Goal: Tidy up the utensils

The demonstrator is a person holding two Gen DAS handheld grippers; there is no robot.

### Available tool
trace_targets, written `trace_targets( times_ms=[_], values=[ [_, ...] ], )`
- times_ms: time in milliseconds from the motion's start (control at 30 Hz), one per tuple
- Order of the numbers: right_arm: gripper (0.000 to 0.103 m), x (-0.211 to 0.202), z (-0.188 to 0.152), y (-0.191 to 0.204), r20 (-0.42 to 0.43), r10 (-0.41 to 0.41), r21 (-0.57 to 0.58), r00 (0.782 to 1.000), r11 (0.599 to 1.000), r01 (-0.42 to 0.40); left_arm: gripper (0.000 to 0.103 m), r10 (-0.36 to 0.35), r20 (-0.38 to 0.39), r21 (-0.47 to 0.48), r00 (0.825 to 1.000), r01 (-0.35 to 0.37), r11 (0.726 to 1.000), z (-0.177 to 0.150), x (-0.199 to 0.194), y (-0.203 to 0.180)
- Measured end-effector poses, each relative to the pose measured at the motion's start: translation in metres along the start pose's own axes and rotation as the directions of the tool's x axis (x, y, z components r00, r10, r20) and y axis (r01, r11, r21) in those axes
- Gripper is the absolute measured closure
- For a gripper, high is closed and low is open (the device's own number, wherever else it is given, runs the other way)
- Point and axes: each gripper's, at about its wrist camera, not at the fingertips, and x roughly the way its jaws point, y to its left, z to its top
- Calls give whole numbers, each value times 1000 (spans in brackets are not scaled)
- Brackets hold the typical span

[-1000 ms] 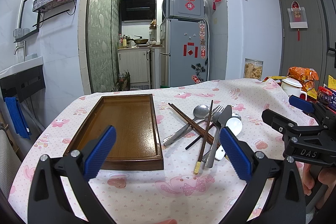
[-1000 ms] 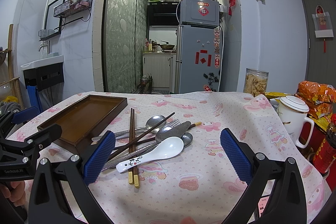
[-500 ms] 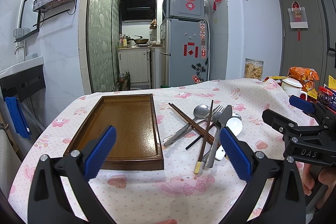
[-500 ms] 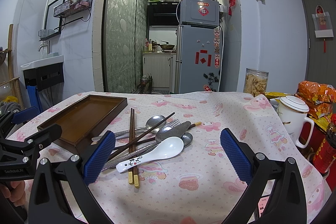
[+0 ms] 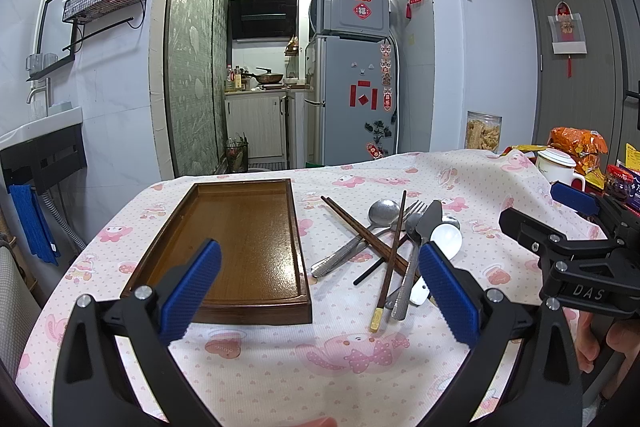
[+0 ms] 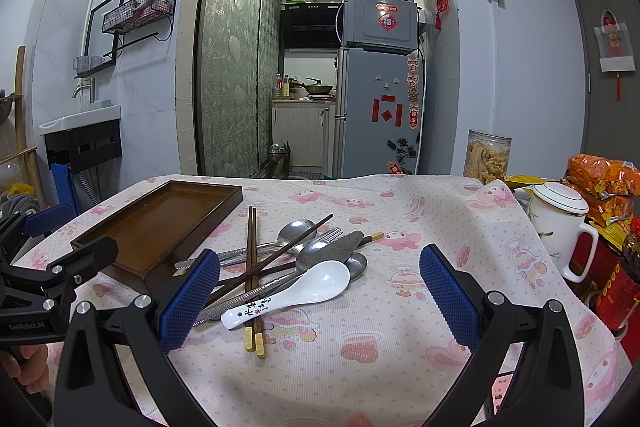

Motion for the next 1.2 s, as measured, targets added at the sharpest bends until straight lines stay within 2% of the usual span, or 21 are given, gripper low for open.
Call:
trace_targets(
  times_ms=[867,1200],
  values=[
    [3,1,-1,0,0,0,0,1000,1000,0,2,8,-5,-1,1000,-8,1000,-1,3,0],
    [3,1,-2,0,3,1,1,1000,1000,-1,2,-19,-16,16,1000,19,1000,-1,7,-3]
  ],
)
